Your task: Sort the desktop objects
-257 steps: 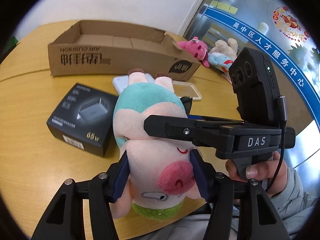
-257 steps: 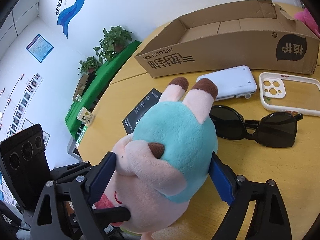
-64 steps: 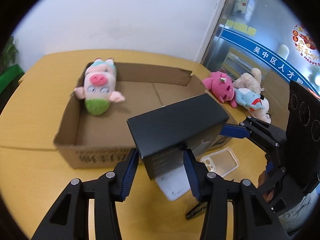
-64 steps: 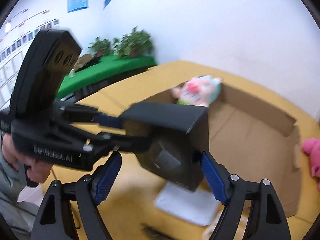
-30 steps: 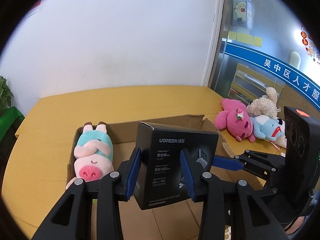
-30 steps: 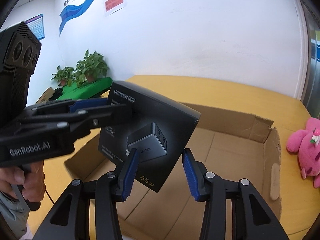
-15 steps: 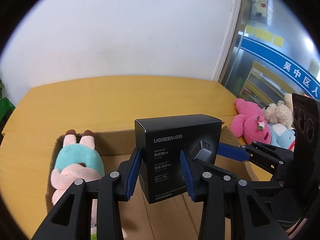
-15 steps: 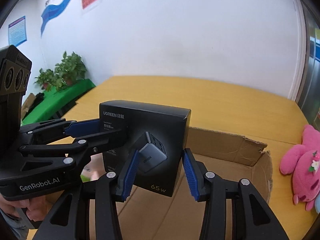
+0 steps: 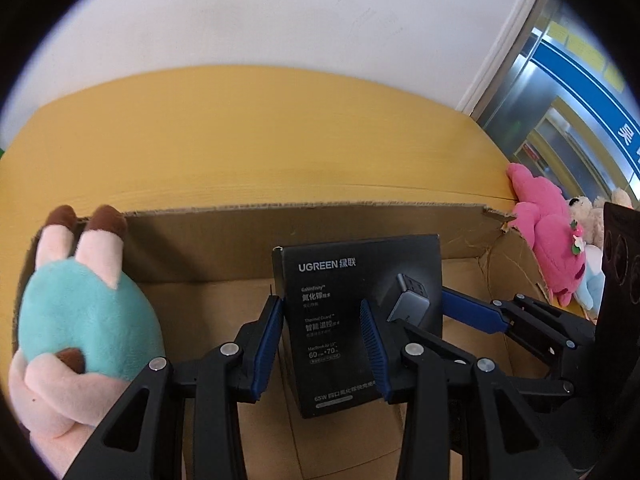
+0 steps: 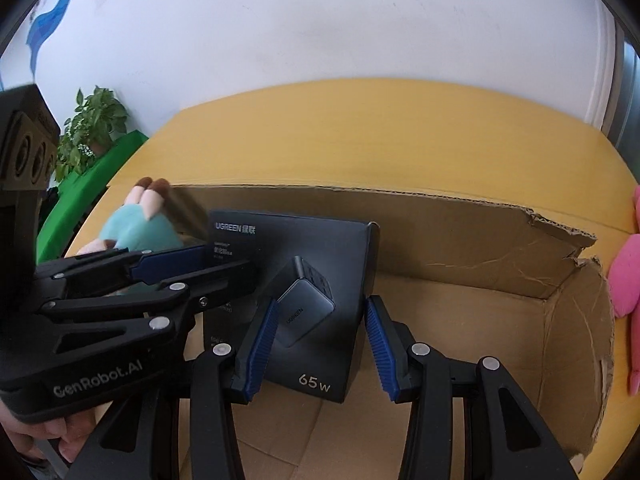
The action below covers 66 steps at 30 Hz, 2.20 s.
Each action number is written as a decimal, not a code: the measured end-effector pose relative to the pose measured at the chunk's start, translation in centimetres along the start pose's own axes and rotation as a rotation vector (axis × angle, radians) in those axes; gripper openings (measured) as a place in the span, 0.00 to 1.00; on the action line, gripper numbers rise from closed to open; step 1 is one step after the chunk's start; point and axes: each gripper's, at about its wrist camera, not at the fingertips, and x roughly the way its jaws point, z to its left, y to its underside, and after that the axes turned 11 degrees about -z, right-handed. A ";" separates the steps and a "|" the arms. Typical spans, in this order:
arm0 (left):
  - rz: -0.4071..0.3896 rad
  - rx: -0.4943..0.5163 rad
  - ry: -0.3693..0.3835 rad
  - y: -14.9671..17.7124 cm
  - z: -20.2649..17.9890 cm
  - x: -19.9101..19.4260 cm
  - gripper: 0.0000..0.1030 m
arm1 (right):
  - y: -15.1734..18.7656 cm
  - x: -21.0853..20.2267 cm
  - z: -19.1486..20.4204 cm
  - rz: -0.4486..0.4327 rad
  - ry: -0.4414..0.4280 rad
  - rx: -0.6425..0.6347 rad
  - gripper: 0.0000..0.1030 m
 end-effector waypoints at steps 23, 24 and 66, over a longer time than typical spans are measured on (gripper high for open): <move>-0.277 0.135 -0.149 7.0 2.8 -23.1 0.71 | 7.1 -20.3 1.4 -0.200 -0.018 -0.055 0.93; -0.272 0.139 -0.152 8.1 3.0 -23.5 0.71 | 8.0 -20.8 1.7 -0.196 -0.011 -0.073 0.93; -0.388 0.211 -0.109 21.0 -7.1 -31.8 0.29 | 19.5 -30.8 8.5 -0.253 0.142 -0.269 0.64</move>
